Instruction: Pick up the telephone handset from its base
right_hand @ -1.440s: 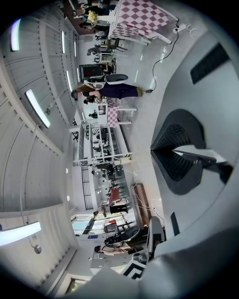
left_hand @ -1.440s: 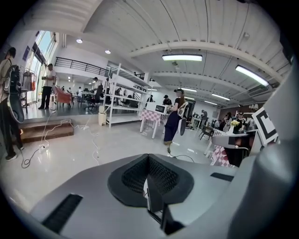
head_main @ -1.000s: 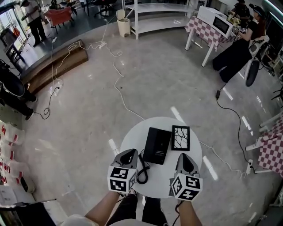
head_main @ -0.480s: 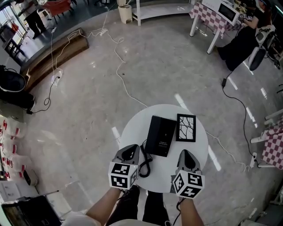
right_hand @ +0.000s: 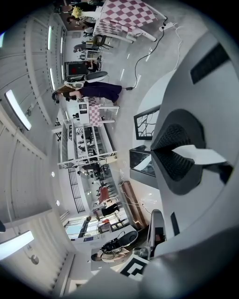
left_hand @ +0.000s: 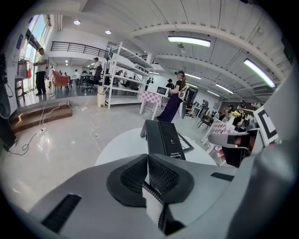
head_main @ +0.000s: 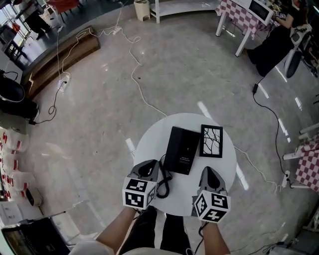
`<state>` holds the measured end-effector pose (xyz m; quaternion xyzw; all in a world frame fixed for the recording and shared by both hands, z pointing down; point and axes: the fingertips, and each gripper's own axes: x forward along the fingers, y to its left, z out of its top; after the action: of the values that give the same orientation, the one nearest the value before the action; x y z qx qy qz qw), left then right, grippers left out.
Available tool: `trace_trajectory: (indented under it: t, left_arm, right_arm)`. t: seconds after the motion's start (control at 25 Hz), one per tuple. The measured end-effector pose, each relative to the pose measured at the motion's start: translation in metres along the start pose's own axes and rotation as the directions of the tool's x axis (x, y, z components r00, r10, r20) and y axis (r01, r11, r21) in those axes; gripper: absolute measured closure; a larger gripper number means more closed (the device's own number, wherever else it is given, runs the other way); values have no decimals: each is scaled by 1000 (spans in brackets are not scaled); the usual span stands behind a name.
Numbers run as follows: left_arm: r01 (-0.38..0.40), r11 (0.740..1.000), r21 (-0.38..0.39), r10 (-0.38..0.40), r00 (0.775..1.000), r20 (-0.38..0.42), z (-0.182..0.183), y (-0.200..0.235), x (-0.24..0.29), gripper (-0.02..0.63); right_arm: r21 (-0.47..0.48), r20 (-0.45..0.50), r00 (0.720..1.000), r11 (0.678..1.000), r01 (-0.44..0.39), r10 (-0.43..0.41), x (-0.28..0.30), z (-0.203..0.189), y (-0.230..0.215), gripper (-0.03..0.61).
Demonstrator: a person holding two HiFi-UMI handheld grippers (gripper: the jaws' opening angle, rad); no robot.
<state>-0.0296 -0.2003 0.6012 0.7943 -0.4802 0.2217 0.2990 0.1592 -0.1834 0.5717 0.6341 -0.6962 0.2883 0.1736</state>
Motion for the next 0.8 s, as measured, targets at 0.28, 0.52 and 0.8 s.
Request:
trace_trajectory:
  t: [0.28, 0.52, 0.8]
  left_arm:
    - [33, 999, 2, -33, 999, -12, -1, -3, 11, 594]
    - [50, 999, -5, -50, 999, -17, 1, -3, 19, 565]
    - [64, 998, 0, -64, 998, -25, 4, -3, 31, 488]
  right_arm:
    - [9, -23, 1000, 1000, 5, -5, 4, -9, -3, 555]
    - [16, -34, 999, 1000, 18, -18, 6, -11, -9, 555]
    - [26, -46, 999, 999, 27, -26, 10, -15, -14, 555]
